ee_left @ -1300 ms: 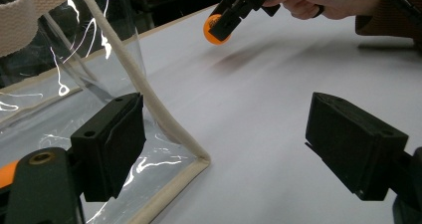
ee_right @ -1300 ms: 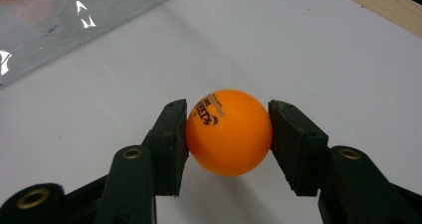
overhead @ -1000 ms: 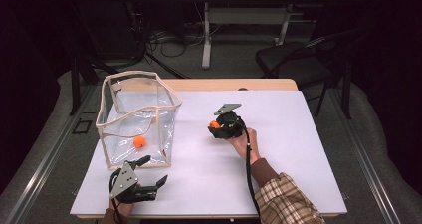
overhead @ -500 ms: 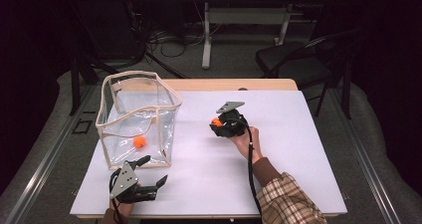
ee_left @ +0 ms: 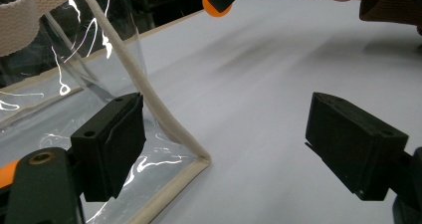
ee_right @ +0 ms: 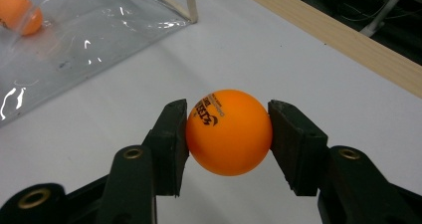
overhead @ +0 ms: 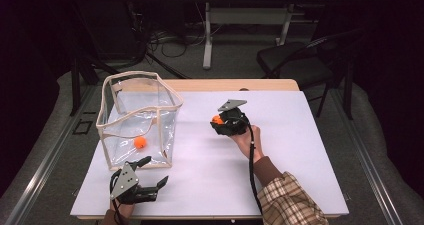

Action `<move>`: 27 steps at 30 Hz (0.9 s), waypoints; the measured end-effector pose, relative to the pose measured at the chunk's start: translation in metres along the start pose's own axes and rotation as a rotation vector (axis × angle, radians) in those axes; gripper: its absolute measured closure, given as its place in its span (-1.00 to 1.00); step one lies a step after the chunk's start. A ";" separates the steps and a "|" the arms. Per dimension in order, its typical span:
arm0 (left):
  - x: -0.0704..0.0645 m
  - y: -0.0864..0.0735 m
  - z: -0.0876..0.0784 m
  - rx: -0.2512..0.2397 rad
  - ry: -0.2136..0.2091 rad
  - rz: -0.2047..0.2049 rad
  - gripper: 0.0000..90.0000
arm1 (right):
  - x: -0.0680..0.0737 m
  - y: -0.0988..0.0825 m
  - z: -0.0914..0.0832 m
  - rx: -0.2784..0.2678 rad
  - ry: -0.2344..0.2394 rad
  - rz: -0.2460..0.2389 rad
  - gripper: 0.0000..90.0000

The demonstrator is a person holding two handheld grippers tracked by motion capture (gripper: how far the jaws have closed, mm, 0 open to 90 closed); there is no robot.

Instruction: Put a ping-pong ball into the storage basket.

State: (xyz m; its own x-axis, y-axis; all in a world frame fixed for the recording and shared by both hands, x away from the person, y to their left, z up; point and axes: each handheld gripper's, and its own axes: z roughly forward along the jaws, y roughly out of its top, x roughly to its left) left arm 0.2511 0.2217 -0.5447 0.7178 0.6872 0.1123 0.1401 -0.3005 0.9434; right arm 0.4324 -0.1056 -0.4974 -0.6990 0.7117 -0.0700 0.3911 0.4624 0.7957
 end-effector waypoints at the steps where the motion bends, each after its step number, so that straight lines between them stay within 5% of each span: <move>1: 0.000 0.000 0.000 0.002 0.000 -0.001 -0.65 | 0.000 0.001 0.000 -0.006 0.000 0.006 0.13; 27: 0.000 0.000 0.000 0.002 0.001 0.000 -0.65 | 0.001 0.028 -0.017 -0.077 -0.013 -0.011 0.13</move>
State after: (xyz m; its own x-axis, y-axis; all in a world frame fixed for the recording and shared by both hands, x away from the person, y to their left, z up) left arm 0.2509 0.2218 -0.5446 0.7168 0.6881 0.1129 0.1413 -0.3018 0.9428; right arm 0.4322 -0.1010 -0.4652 -0.6947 0.7140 -0.0868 0.3356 0.4285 0.8389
